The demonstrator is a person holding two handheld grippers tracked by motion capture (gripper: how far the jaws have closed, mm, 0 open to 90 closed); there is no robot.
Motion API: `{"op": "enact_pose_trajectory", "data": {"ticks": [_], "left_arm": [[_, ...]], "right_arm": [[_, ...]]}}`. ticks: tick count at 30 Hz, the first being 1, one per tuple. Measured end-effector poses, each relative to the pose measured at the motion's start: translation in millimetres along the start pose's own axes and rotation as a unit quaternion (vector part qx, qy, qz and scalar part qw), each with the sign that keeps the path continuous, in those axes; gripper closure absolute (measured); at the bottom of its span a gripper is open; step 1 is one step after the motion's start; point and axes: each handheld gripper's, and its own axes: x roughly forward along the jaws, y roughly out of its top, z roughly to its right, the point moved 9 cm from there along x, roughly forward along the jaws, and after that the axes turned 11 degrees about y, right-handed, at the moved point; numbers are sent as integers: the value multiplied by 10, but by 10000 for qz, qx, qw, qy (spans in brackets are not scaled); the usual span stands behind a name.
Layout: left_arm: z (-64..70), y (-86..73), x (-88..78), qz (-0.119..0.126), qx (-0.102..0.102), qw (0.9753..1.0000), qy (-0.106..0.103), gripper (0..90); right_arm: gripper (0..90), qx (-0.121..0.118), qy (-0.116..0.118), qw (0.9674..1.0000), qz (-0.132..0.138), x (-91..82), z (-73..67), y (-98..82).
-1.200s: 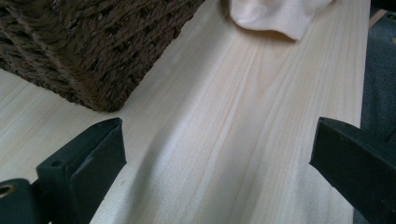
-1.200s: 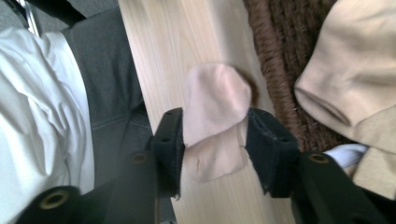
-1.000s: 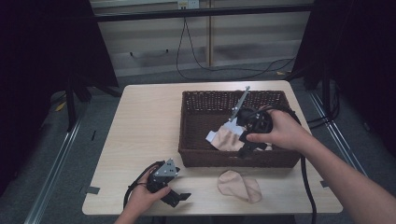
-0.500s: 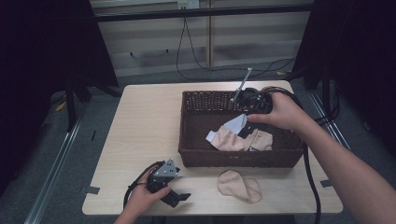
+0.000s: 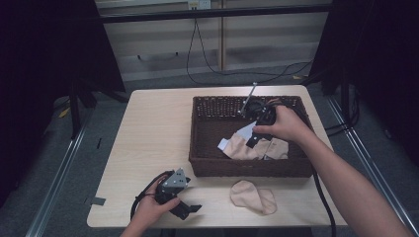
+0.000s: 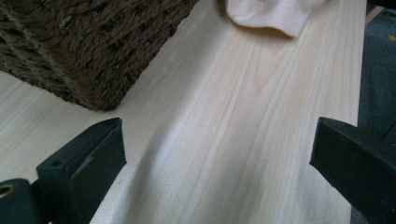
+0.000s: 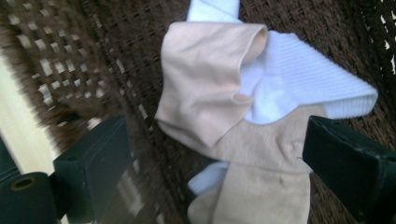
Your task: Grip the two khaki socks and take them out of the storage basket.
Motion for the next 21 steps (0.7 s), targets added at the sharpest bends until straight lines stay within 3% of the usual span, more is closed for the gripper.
{"op": "enact_pose_trajectory", "data": {"ticks": [9, 13, 17, 21], "left_arm": [[7, 3, -2, 8, -21, 10000, -10, 27], [7, 8, -5, 44, -39, 10000, 6, 27], [10, 7, -8, 53, -22, 10000, -8, 27], [9, 1, -16, 31, -8, 10000, -6, 27]], "right_arm": [[70, 159, 107, 9998, 40, 226, 62, 64], [80, 149, 48, 9999, 0, 320, 94, 97], [127, 266, 171, 9995, 23, 433, 116, 121], [168, 394, 134, 9991, -29, 535, 165, 113]]}}
